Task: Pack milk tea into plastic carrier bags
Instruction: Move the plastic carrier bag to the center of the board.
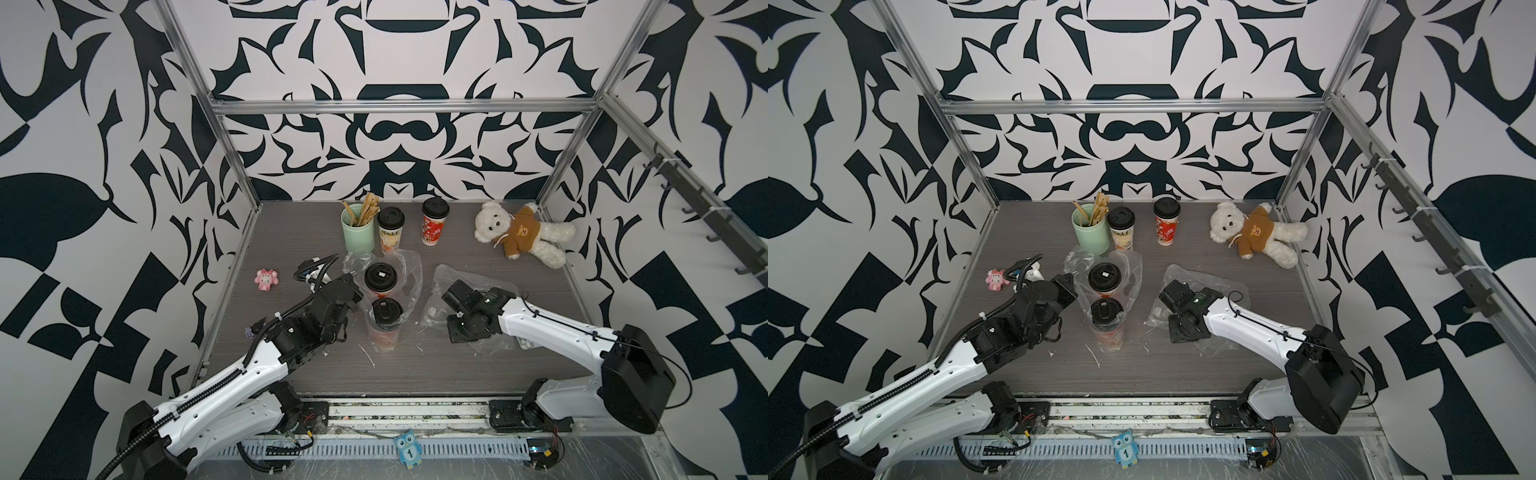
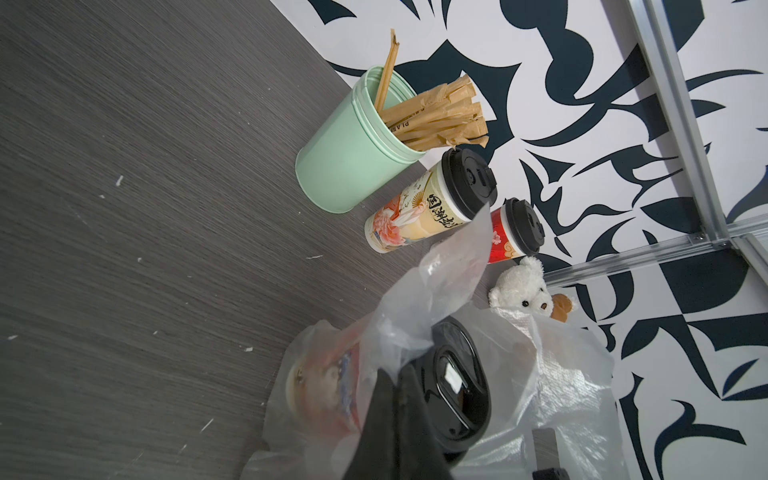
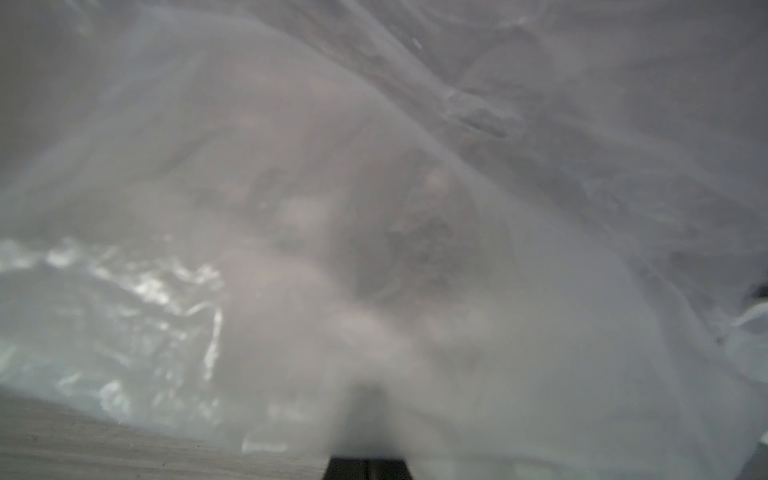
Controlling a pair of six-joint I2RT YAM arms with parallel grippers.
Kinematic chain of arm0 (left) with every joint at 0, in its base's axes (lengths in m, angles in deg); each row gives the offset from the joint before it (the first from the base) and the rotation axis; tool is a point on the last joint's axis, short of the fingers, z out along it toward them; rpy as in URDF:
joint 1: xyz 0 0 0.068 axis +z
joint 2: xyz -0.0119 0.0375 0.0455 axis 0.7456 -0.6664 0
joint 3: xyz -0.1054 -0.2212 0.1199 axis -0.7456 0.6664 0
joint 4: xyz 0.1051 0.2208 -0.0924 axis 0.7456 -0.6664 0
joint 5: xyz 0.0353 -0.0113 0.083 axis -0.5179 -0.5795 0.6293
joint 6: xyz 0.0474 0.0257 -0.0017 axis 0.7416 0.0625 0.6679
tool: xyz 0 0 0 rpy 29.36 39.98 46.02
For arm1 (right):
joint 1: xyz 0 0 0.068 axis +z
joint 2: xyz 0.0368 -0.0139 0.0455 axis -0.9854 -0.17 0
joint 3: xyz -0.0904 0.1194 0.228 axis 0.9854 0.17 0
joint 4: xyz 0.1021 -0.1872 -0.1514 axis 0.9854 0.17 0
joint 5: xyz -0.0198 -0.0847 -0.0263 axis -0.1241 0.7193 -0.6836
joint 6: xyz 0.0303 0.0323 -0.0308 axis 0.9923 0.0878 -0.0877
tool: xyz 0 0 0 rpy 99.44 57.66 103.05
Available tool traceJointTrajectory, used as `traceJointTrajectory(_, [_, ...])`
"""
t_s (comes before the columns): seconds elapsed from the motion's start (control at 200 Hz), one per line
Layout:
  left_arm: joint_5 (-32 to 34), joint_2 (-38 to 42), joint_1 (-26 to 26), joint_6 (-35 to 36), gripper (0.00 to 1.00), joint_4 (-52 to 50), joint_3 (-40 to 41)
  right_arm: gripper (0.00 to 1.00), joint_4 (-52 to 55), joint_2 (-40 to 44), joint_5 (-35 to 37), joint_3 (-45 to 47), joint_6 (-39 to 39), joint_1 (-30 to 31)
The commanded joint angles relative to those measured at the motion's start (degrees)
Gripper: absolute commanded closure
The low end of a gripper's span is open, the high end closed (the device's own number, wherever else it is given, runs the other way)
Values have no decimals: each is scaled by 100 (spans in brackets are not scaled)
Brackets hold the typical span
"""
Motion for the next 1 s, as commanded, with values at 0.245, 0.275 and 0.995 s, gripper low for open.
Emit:
traceJointTrajectory(0.245, [201,152,15,-5,100,-211,52,100,-327,-904,220,-1366,-1622,-1190])
traceJointTrajectory(0.275, [196,152,15,-1,100,-226,44,100,-328,-952,242,-1458,-1713,-1243])
traceJointTrajectory(0.995, [245,73,15,221,100,-150,-27,100,168,-1545,-513,-5011,-2111,-1004])
